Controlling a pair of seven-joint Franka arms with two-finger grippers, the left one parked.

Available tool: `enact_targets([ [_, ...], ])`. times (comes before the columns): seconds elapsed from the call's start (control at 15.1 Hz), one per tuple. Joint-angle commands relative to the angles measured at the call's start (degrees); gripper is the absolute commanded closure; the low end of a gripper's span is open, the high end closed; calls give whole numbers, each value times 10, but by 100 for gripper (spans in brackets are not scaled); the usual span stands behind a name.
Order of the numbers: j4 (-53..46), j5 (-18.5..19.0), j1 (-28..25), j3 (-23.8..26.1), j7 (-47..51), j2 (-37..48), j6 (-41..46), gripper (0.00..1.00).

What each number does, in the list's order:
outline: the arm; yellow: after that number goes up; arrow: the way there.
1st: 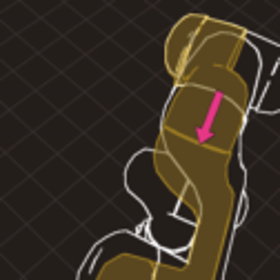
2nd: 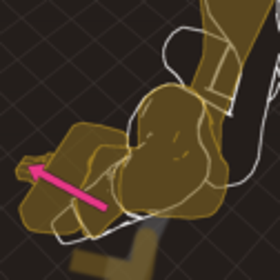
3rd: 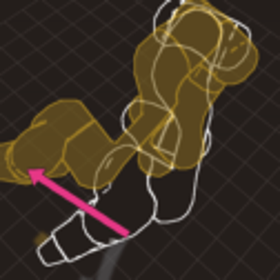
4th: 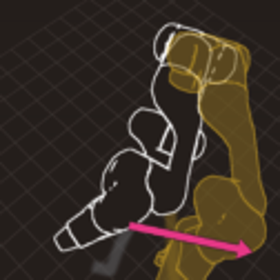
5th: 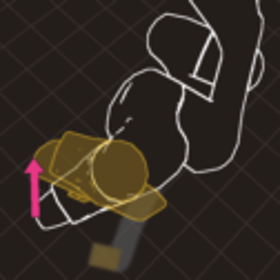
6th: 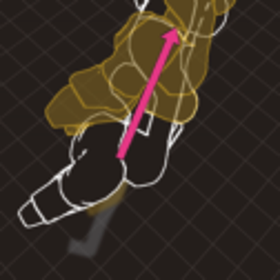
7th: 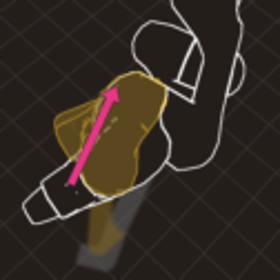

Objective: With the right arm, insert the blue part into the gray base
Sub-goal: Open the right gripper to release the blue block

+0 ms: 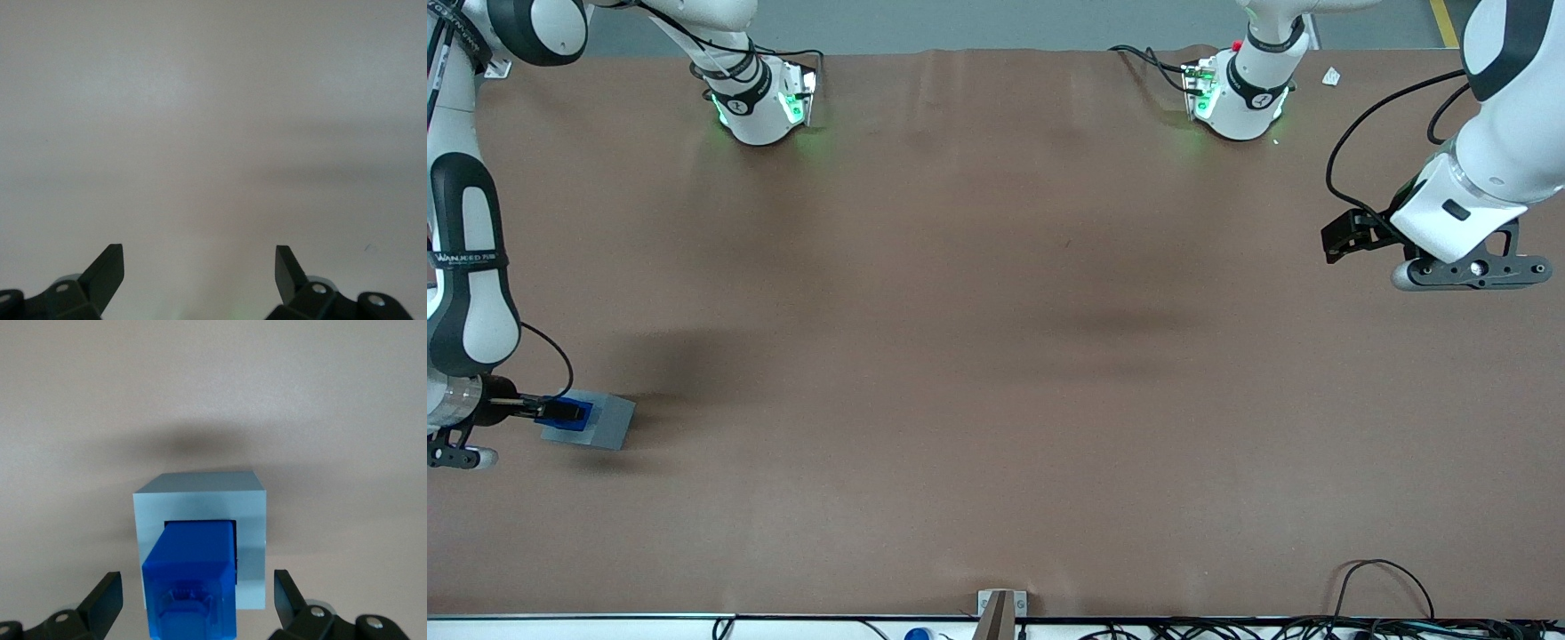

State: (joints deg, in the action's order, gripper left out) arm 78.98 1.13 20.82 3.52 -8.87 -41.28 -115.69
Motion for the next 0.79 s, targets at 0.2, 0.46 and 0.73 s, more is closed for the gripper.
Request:
enact_targets([
  [0.2, 11, -7, 16, 10, -9, 59, 73, 0],
  [0.46, 11, -7, 20, 9, -10, 87, 98, 0],
  [0.73, 11, -7, 19, 9, -9, 149, 175, 0],
])
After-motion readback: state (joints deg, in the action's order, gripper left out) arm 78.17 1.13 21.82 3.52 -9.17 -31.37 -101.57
